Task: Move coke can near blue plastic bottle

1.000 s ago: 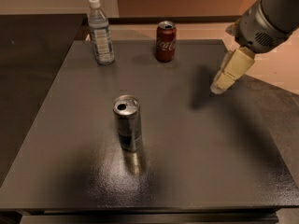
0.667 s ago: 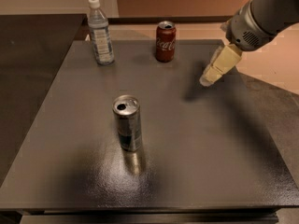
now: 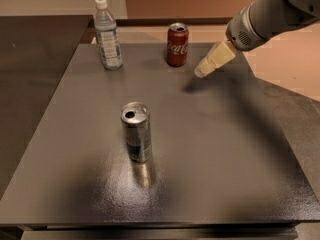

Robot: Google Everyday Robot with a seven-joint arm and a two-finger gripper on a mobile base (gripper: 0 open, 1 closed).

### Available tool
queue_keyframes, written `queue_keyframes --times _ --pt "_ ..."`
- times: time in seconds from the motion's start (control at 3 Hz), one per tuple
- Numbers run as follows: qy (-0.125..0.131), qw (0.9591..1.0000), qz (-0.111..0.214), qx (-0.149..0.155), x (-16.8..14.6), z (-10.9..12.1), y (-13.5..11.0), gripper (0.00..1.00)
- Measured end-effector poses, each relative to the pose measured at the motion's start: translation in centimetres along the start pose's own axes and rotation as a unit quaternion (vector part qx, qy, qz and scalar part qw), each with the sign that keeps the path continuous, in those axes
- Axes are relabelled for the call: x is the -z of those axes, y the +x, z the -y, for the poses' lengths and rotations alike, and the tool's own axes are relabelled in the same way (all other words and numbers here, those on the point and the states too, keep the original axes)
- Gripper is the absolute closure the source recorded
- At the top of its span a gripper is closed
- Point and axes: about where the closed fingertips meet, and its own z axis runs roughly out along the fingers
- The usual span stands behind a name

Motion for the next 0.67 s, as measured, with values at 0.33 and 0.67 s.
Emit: queue_keyframes --times 0.33,0.67 --pt "-0.001 0.999 0.028 -0.036 -2.9 1.4 -1.1 0.0" --pt "-0.007 0.9966 0.056 -0.06 -5.4 2.4 -2.8 0.0"
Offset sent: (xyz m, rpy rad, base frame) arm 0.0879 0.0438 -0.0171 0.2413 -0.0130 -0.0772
